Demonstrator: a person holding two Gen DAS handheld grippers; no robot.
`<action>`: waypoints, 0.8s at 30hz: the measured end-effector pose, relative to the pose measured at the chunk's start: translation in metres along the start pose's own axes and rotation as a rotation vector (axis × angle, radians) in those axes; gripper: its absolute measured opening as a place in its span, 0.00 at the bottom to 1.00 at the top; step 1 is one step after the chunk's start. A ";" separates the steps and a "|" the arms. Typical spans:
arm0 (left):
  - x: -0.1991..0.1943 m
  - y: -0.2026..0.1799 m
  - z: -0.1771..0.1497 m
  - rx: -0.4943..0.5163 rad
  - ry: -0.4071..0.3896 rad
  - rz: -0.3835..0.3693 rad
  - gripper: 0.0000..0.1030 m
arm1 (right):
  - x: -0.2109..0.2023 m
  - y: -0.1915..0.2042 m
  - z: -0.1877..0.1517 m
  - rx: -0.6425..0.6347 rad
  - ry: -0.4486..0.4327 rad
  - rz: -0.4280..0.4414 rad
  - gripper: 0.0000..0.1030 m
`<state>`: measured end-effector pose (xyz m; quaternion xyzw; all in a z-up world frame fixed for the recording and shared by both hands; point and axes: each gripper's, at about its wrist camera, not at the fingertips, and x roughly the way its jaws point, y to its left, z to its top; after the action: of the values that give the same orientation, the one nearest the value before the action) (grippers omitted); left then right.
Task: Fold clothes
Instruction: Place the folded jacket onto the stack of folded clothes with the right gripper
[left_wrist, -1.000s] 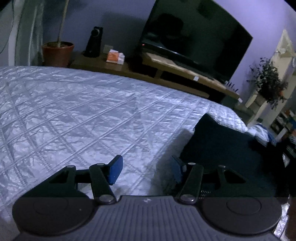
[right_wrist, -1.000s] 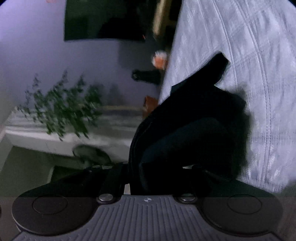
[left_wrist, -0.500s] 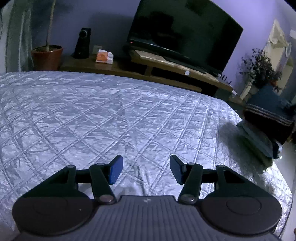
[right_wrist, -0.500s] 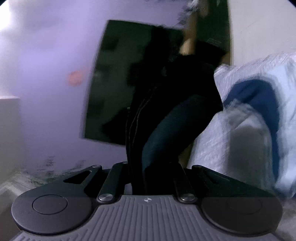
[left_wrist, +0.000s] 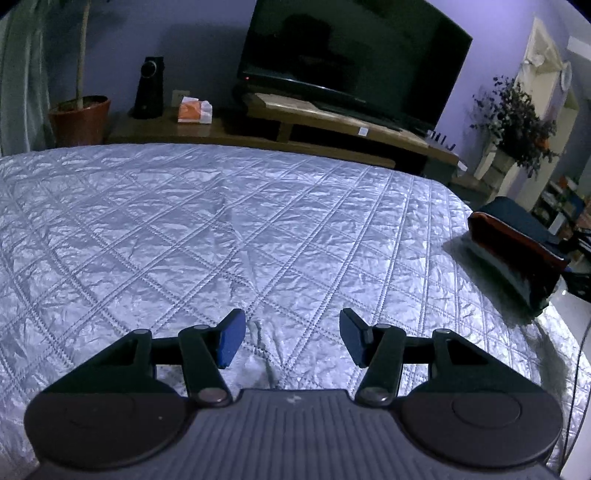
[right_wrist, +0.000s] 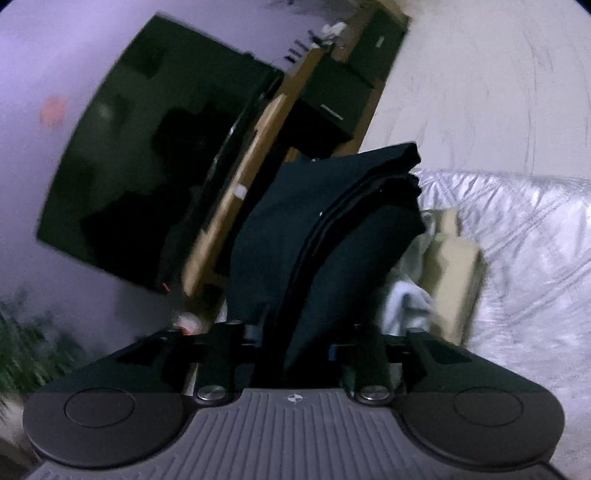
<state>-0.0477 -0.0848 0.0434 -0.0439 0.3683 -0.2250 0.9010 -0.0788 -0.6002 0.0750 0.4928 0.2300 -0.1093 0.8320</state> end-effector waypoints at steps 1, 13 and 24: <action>0.000 0.001 0.000 -0.004 0.001 0.001 0.51 | -0.007 0.003 0.002 -0.047 0.004 -0.028 0.44; 0.001 -0.003 -0.002 -0.006 0.070 0.026 0.73 | 0.032 0.120 -0.039 -0.964 0.032 -0.348 0.66; -0.037 -0.045 -0.019 0.009 0.117 0.053 0.98 | -0.063 0.097 -0.076 -0.892 0.142 -0.373 0.87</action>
<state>-0.1009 -0.1075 0.0643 -0.0166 0.4205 -0.2048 0.8837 -0.1152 -0.4891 0.1491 0.0447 0.3952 -0.1133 0.9105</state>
